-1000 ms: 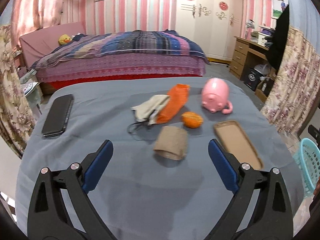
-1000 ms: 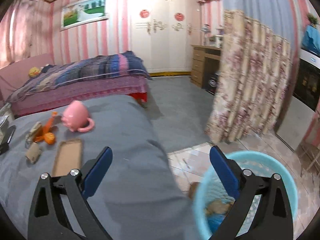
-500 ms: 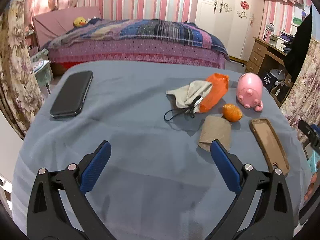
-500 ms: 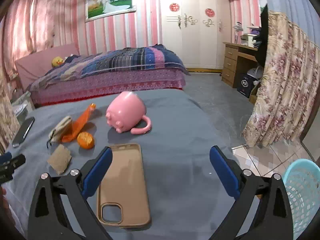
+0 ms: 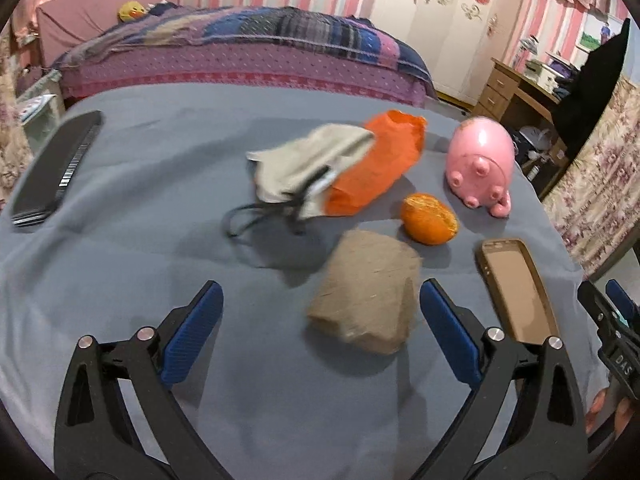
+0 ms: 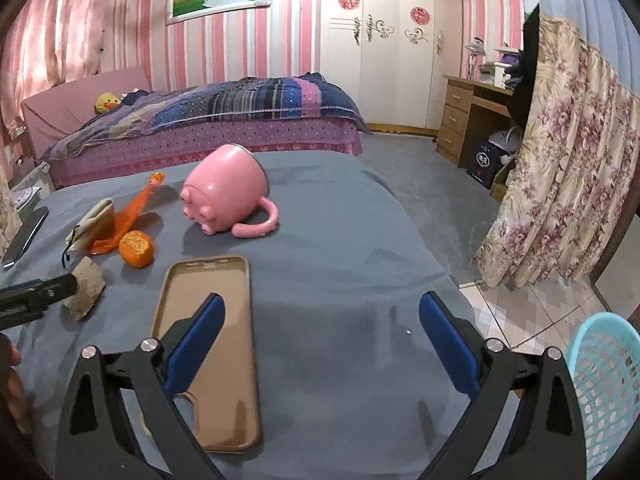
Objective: Collect trash
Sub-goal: 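Grasp the brown cardboard tube with the left gripper while the right grasps the orange peel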
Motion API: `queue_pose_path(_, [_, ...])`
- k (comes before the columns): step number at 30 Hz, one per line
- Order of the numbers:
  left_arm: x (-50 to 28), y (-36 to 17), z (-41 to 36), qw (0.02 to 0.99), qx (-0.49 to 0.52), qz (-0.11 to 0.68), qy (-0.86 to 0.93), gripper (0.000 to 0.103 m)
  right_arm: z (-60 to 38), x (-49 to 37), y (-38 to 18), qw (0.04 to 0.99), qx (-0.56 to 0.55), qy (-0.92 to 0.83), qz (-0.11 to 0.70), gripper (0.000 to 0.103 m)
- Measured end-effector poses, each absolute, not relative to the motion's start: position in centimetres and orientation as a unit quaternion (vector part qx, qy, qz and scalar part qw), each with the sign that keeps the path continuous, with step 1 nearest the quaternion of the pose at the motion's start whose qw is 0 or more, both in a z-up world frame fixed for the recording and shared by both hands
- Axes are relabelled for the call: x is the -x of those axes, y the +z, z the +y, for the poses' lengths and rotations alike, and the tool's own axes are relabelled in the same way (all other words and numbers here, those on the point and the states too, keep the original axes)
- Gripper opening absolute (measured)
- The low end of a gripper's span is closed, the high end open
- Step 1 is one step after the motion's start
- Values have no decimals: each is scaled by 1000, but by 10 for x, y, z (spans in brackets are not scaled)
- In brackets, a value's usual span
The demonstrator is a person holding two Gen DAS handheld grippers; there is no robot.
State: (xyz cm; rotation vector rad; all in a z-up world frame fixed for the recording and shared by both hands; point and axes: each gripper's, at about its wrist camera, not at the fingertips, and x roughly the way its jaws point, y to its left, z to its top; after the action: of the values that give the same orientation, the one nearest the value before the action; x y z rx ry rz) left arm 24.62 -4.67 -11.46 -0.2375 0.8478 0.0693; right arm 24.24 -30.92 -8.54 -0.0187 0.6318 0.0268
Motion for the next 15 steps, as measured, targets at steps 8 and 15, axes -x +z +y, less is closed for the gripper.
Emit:
queue_pose_path(8, [-254,-118,-73,904,74,422,-2,55,-311,-246,-89,949,11,8,314,96])
queue_pose_path(15, [-228,-103,-55,921,69,384,10,49,-297,-243,-88,950,24,18,311,96])
